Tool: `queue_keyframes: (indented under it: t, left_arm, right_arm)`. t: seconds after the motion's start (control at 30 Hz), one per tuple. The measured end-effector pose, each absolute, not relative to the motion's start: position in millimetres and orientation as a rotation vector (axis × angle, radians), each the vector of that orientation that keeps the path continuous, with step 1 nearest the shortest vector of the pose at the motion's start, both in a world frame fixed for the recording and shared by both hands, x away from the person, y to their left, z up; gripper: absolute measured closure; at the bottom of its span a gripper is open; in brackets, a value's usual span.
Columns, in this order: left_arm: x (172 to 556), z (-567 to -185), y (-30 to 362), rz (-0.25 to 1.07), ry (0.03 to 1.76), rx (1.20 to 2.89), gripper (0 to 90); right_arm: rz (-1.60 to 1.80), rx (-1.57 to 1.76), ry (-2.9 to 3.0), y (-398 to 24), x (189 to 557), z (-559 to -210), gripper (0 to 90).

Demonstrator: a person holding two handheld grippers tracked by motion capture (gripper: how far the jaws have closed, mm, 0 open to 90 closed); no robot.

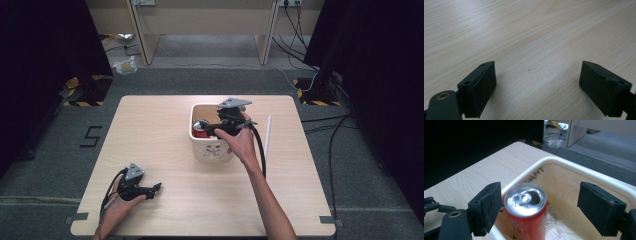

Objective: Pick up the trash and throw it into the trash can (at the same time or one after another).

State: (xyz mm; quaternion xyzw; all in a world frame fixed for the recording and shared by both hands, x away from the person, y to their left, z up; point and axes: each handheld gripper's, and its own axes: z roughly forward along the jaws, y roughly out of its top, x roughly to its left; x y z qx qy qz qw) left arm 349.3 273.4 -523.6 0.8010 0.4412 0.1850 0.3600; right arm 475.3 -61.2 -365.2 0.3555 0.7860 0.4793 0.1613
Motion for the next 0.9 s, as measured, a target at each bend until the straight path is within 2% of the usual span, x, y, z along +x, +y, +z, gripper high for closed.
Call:
queue_keyframes:
  t: [0.63,0.8,0.9]
  left_arm:
    - [349,-524,273,0.478,1.139,2.063,13.3]
    - [349,-524,273,0.478,1.140,2.061,13.3]
    - [349,-524,273,0.478,1.140,2.060,13.3]
  right_arm:
    - [1.361,1.111,2.050,-133,466,-340,21.2]
    - [1.319,1.169,1.982,-156,467,-343,20.8]
    - [1.310,1.202,1.968,-168,469,-349,23.6]
